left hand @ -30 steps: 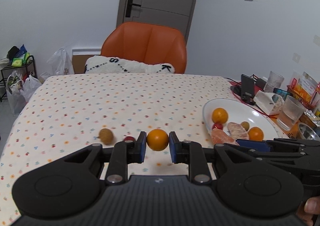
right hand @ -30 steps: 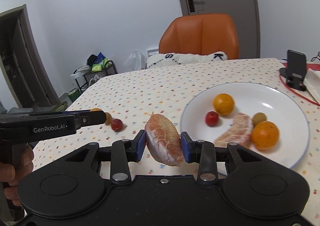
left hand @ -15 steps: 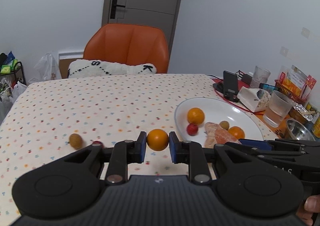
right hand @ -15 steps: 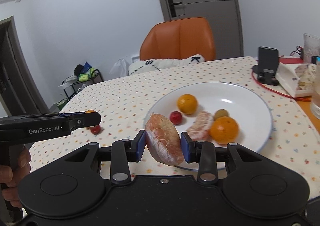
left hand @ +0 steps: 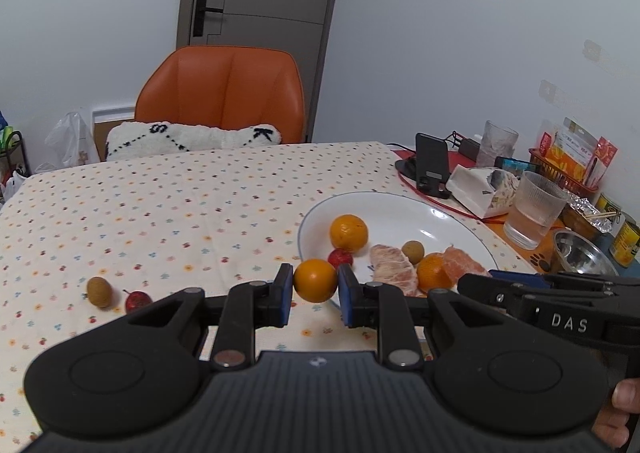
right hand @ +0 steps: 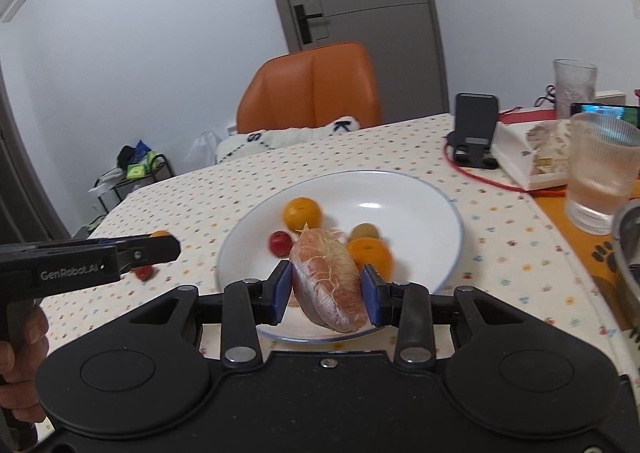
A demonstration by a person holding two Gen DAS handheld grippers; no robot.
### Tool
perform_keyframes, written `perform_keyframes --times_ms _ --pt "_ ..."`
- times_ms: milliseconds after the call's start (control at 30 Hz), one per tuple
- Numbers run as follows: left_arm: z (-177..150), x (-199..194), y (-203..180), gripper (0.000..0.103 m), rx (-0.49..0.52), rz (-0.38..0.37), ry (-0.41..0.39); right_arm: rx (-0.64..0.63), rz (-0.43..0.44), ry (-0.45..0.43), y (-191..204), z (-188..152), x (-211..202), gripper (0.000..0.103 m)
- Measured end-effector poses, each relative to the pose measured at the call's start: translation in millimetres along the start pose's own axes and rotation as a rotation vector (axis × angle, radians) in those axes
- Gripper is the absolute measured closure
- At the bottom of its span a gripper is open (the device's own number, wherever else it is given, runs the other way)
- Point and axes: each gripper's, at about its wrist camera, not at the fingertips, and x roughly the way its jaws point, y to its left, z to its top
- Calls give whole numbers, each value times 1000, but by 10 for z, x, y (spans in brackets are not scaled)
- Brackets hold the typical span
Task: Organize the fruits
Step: 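Carry the pomelo segment and small orange onto the plate and open both grippers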
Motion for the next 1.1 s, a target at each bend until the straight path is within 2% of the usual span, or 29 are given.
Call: perform_keyframes --times_ms 400,800,933,1000,1100 --pt "13 246 -144 81 19 -18 25 33 -65 -15 -339 50 83 68" --pt "95 503 -252 80 29 -20 56 64 -82 -25 -477 113 233 67" --pt "115 519 -260 76 27 -2 56 85 -83 -55 -502 150 219 62" --pt "130 524 -250 72 22 8 67 97 -91 -72 -514 155 186 62" --pt "140 483 -214 63 12 17 61 134 -57 -71 -543 148 132 58"
